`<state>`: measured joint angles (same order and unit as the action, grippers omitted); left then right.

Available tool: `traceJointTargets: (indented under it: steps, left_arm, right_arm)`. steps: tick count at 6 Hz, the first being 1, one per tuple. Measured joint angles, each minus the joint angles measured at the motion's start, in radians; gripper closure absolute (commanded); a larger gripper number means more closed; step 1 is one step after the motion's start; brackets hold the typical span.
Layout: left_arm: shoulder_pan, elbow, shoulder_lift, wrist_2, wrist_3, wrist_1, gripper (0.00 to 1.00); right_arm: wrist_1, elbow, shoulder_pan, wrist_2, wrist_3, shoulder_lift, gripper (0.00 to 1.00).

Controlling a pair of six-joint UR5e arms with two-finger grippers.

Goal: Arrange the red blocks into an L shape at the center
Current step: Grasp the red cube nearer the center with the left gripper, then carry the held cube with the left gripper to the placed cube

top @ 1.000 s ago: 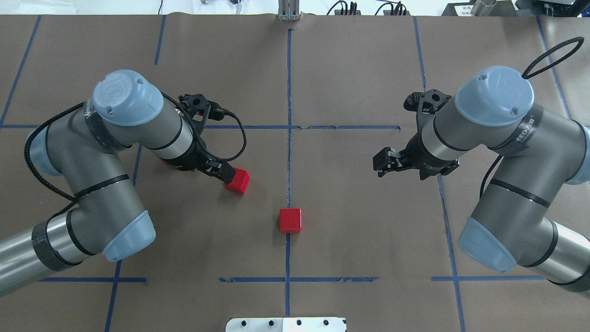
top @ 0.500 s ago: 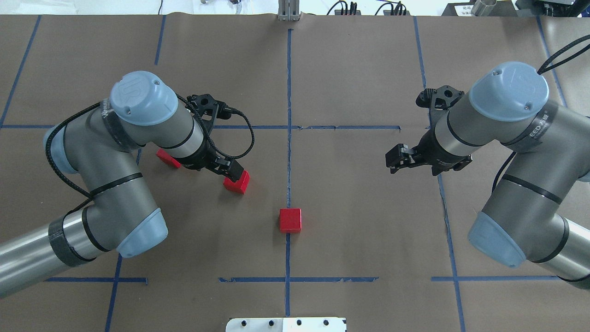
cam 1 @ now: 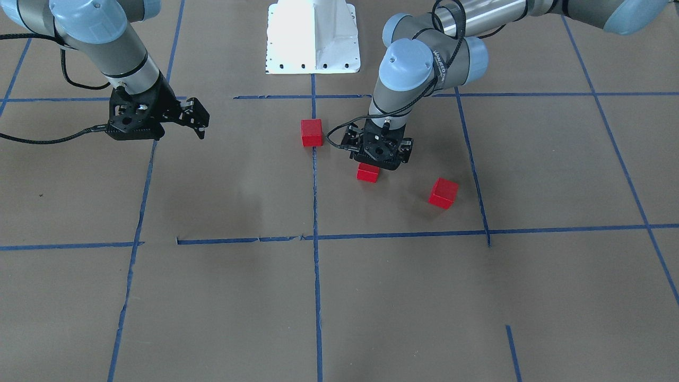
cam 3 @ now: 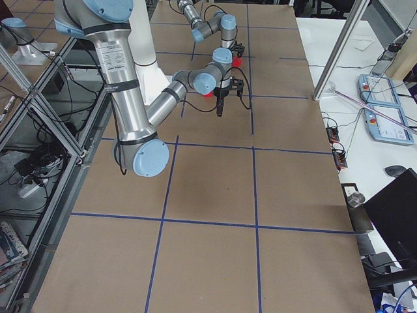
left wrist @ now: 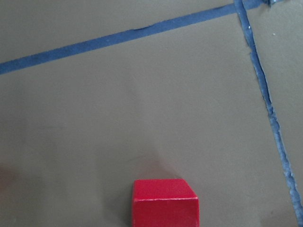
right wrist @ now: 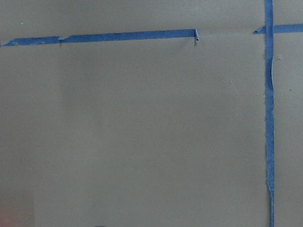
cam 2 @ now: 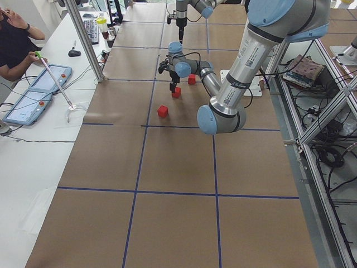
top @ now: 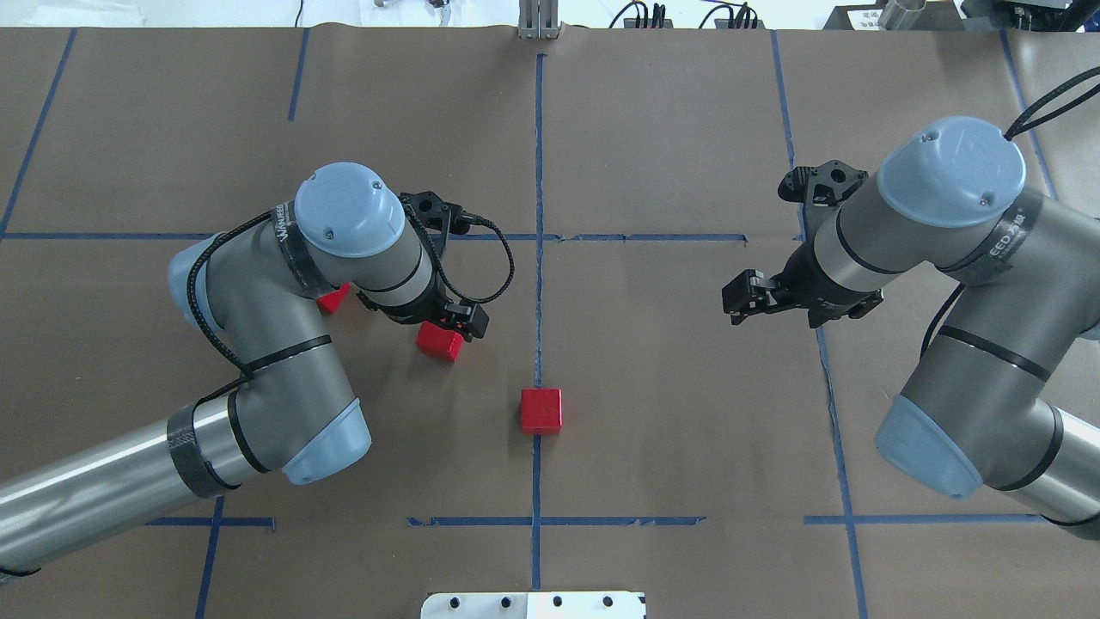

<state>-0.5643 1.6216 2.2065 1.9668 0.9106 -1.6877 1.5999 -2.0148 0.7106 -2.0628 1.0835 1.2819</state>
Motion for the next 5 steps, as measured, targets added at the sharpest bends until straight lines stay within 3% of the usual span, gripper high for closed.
traceJointTargets:
  steps: [2,5]
  left_arm:
    - [0.017,-0.031,0.01,0.0,0.019,-0.003,0.09]
    - [0.023,-0.061,0.016,-0.002,0.033,-0.005,0.52]
  right_arm:
    - [0.0,0.0,0.0,0.001,0.001,0.001,0.0]
    - [0.0,-0.004,0.0,0.001,0.008,-0.003,0.0]
